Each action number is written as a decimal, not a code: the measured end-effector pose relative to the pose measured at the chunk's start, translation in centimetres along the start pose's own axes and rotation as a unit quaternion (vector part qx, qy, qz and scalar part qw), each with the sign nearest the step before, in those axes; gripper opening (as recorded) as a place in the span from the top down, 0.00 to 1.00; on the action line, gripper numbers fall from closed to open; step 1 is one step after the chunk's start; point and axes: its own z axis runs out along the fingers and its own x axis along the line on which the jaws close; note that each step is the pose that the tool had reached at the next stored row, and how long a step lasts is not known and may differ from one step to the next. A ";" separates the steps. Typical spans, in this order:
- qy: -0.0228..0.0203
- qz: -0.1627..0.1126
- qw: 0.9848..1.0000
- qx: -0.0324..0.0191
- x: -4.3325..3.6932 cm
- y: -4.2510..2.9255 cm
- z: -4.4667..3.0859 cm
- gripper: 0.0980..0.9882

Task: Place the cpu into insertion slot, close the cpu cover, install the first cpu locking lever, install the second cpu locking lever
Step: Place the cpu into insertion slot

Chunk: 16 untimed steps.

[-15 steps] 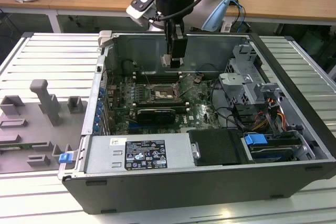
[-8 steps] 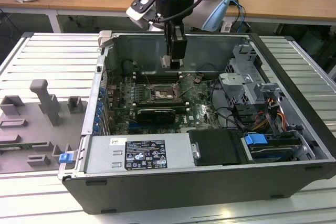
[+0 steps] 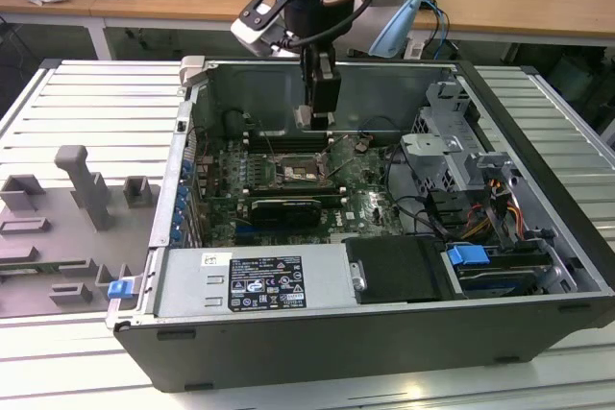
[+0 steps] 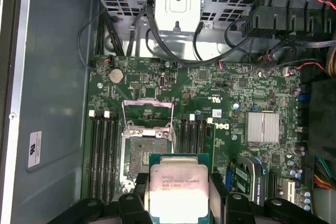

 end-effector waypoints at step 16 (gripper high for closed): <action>0.000 0.004 1.000 0.000 0.01 -0.03 0.46 0.51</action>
